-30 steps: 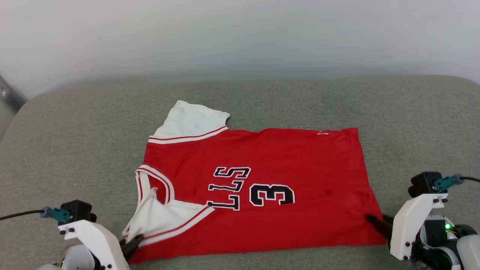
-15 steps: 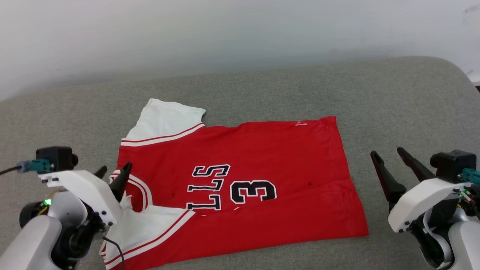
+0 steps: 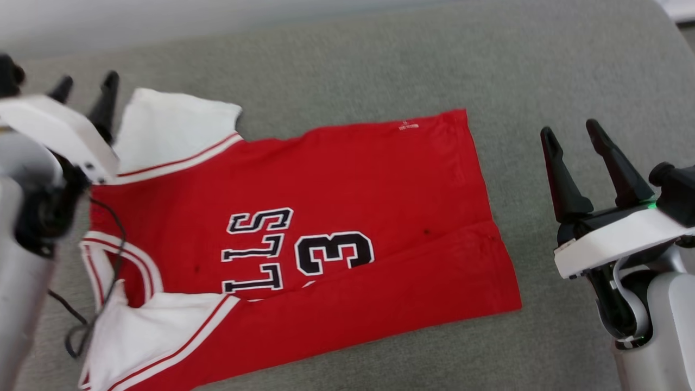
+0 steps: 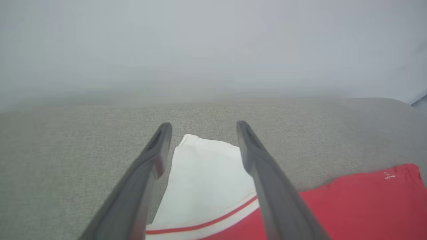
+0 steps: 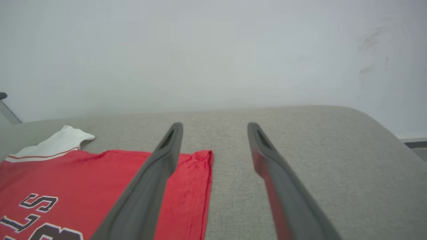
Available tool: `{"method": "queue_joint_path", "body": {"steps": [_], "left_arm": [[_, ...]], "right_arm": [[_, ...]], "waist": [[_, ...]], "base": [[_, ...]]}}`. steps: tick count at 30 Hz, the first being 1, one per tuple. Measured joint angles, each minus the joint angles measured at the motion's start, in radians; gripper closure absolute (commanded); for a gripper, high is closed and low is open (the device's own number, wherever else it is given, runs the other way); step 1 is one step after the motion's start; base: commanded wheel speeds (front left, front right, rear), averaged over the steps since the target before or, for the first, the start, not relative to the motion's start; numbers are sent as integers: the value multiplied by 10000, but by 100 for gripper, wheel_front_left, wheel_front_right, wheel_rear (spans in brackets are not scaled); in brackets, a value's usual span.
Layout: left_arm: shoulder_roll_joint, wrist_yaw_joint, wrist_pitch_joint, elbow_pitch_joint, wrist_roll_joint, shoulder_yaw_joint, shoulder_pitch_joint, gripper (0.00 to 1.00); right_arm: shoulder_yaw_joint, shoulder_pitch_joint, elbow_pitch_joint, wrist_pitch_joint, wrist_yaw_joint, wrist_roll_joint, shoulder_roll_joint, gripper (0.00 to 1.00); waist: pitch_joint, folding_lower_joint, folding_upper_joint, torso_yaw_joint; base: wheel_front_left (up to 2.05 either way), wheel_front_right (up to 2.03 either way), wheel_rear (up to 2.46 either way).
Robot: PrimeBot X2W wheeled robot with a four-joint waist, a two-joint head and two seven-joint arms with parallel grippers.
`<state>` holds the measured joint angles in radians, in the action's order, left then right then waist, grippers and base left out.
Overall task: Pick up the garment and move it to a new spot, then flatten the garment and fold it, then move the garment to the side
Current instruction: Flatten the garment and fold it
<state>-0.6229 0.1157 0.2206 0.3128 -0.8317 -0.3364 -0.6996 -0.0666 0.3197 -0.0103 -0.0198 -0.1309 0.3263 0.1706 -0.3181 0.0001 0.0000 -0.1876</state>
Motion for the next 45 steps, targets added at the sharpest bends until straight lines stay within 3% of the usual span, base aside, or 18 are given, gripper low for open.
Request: {"method": "queue_joint_path", "body": {"steps": [7,11,16,20,23,24,25,26,36,40,45], "left_arm": [[-905,-629,2663,761,-359,-288,-1892,0],[-1402,-675,4642,865,-662,-554,-2493,0],[-2232,-301,6364,861,-654,-761,-2902,0],[-2767,-17,7179,748,-500,-913,-2896,0],[-2817,234,7375,675,-667,-796,-2865,0],[-2813,295,7417,644,-734,-763,-2840,51],[-2803,364,7428,619,-798,-721,-2820,89],[-2777,445,7423,617,-865,-650,-2789,100],[-2293,341,6656,545,-853,-616,-2773,100],[-1998,146,6286,502,-675,-790,-2961,100],[-1327,-203,5906,265,-497,-1106,-3446,100]], "right_arm": [[-79,252,13,92,0,17,-182,0],[-102,292,8,205,0,-29,-249,0],[-169,418,79,299,0,33,-366,0],[-261,452,94,326,0,127,-428,0],[-278,453,86,324,0,207,-420,0],[-286,463,90,314,0,267,-420,0],[-291,478,94,297,0,299,-418,0],[-291,492,102,295,0,351,-407,0],[-422,997,301,-564,0,945,31,0],[-593,1817,-75,-2121,0,1693,293,0],[-548,3301,-1093,-5024,0,2313,746,0]], "waist": [[-1148,0,0,-660],[-1644,1,0,-1052],[-2205,1,0,-1459],[-2552,0,0,-1733],[-2750,-1,0,-1858],[-2801,-1,0,-1883],[-2848,-2,0,-1900],[-2887,-2,1,-1912],[-2932,-1,0,-1579],[-2824,0,0,-1248],[-2739,0,0,-632]], "base": [[0,0,0],[0,0,0],[0,0,0],[0,0,0],[0,0,0],[0,0,0],[0,0,0],[0,0,0],[0,0,0],[0,0,0],[0,0,0]]}}
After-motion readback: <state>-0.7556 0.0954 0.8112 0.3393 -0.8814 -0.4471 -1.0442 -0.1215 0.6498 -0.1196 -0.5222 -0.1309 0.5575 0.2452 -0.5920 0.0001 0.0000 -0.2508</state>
